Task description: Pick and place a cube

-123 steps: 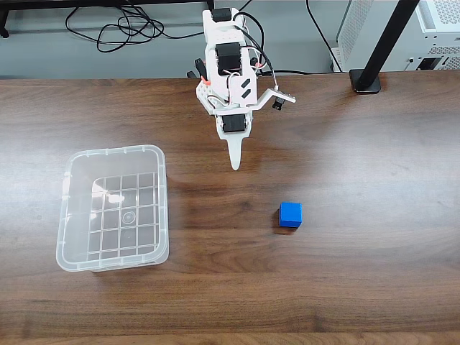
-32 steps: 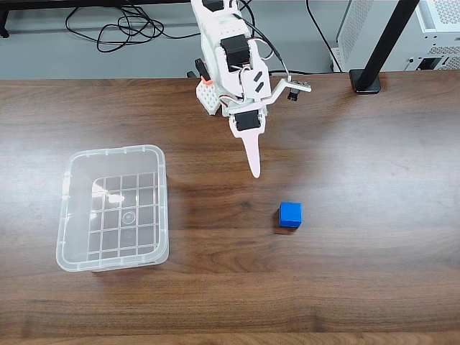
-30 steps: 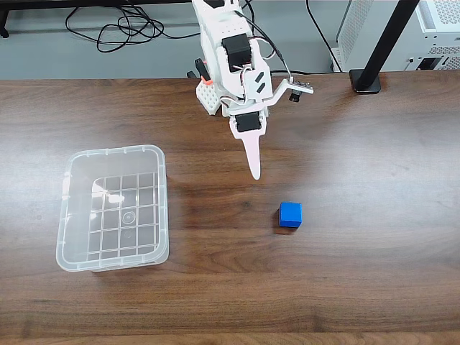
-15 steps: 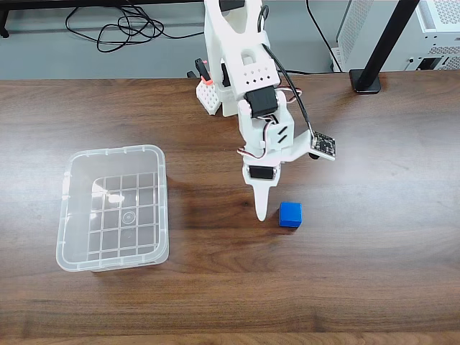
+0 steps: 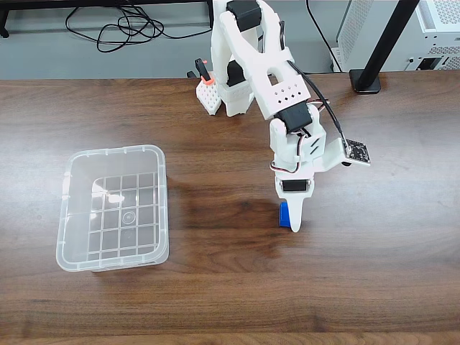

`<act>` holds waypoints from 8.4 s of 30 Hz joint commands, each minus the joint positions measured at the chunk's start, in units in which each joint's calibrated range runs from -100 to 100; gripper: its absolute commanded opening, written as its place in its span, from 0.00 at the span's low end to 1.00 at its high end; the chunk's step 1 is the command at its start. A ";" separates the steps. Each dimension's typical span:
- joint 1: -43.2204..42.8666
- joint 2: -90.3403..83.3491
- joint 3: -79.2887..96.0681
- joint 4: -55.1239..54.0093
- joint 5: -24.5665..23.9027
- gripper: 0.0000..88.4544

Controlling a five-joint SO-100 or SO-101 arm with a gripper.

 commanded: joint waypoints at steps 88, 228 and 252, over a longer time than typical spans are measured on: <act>1.41 28.91 -41.80 23.80 15.54 0.17; 16.98 -101.98 65.78 9.98 16.39 0.03; 16.98 -101.98 65.78 9.98 16.39 0.03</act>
